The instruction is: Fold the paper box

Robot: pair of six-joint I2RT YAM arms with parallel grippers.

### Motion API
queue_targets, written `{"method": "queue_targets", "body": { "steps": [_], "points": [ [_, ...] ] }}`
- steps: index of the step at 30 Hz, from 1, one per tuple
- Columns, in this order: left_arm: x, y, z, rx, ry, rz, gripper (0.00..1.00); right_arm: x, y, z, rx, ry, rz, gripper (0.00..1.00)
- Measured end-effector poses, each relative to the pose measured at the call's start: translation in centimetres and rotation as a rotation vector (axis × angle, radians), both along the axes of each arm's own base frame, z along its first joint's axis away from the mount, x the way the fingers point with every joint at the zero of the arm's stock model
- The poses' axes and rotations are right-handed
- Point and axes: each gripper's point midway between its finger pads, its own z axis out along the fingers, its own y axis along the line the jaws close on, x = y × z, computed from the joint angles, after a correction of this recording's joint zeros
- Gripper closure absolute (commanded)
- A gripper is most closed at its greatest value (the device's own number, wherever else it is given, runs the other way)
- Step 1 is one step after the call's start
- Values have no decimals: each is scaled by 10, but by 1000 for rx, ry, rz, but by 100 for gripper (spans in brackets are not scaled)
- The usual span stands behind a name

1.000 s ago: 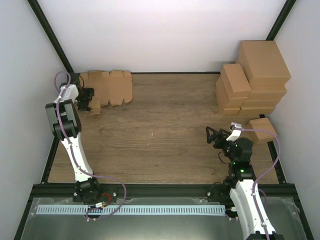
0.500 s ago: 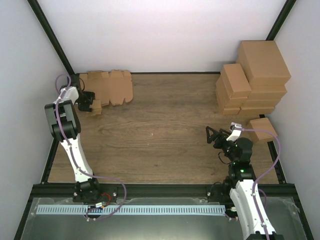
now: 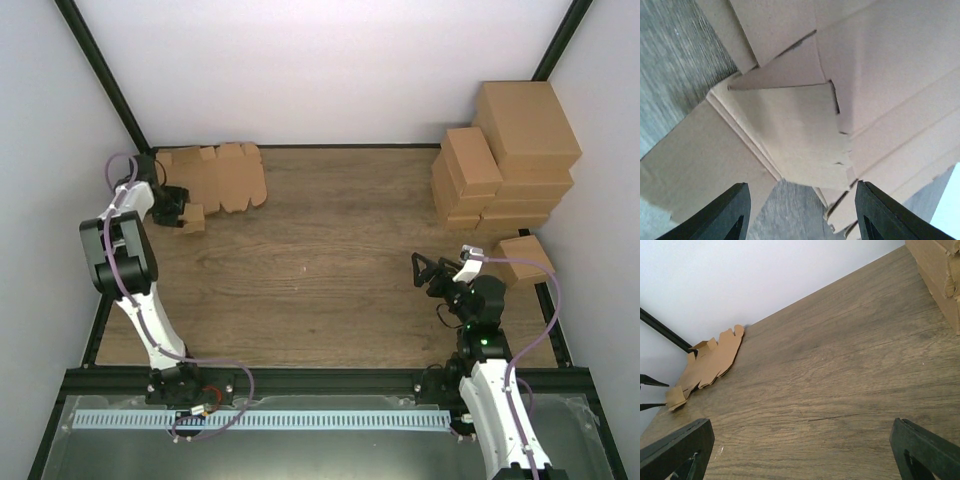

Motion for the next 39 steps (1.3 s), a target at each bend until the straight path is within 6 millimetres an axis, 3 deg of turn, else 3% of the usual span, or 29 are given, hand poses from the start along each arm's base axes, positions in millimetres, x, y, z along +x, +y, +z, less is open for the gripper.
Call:
{"method": "queue_targets", "body": {
  "steps": [6,12,19,22,23,24,25,30,39],
  "points": [
    [-15,-12,22,0,-65,-21,40,0,0,0,0,0,0,0],
    [-30,-19,13,-8,-44,-32,39,0,0,0,0,0,0,0],
    [13,8,23,46,-75,-32,40,0,0,0,0,0,0,0],
    [21,21,25,66,-77,-16,53,0,0,0,0,0,0,0],
    [23,26,24,72,-75,-12,63,0,0,0,0,0,0,0],
    [26,29,24,77,-73,-11,83,0,0,0,0,0,0,0],
    [30,33,23,85,-73,-15,95,0,0,0,0,0,0,0],
    [56,41,26,101,-126,-56,96,0,0,0,0,0,0,0],
    [69,38,20,61,-154,-58,96,0,0,0,0,0,0,0]
  ]
}}
